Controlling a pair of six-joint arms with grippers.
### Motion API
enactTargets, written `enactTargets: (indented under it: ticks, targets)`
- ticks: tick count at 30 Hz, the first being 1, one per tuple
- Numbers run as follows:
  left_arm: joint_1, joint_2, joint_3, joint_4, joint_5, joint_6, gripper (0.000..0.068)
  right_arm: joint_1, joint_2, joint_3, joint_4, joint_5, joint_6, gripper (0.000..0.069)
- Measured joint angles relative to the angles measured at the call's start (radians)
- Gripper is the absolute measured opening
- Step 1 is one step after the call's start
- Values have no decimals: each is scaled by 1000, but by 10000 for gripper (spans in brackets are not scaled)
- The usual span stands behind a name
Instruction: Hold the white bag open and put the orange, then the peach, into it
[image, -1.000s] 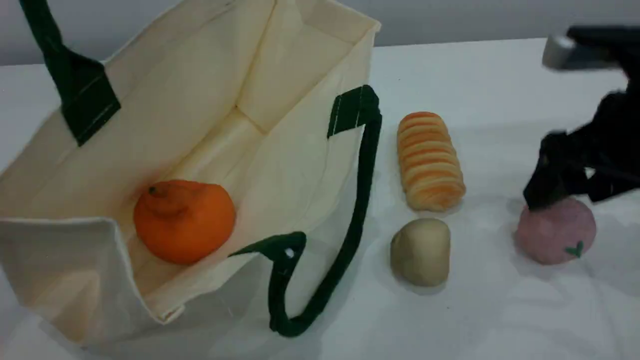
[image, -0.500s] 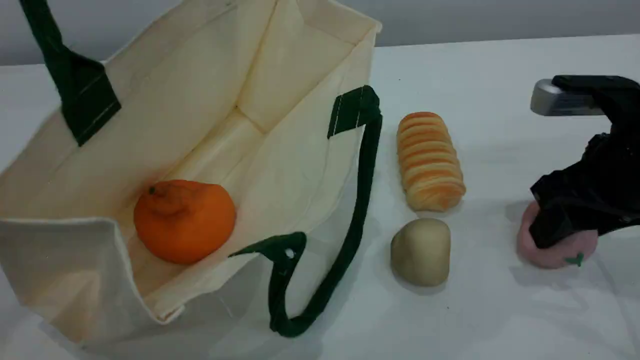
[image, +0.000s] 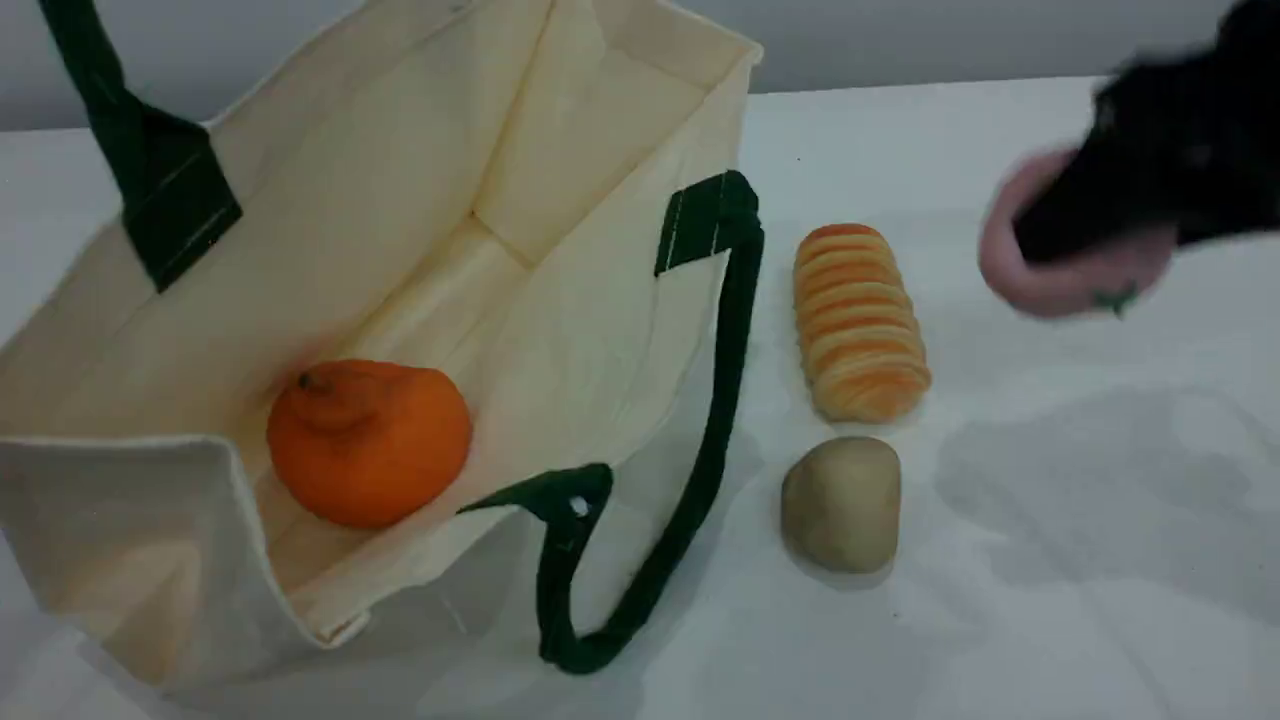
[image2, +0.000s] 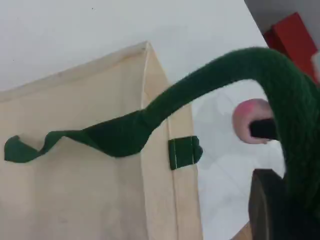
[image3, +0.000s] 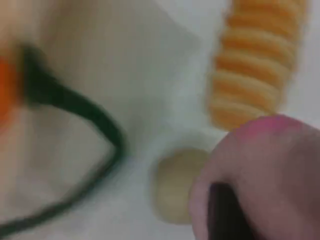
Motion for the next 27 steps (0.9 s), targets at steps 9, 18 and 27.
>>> enactTargets:
  ticks: [9,18,27]
  targets:
    - [0,0,0,1,0,0,53,7,-72,0,432,282,-312,335]
    - [0,0,0,1,-1,0,53,154,-34,-46,573,274,-491,335]
    - [0,0,0,1,-1,0,53,330,151,-186,577,197,-490,335]
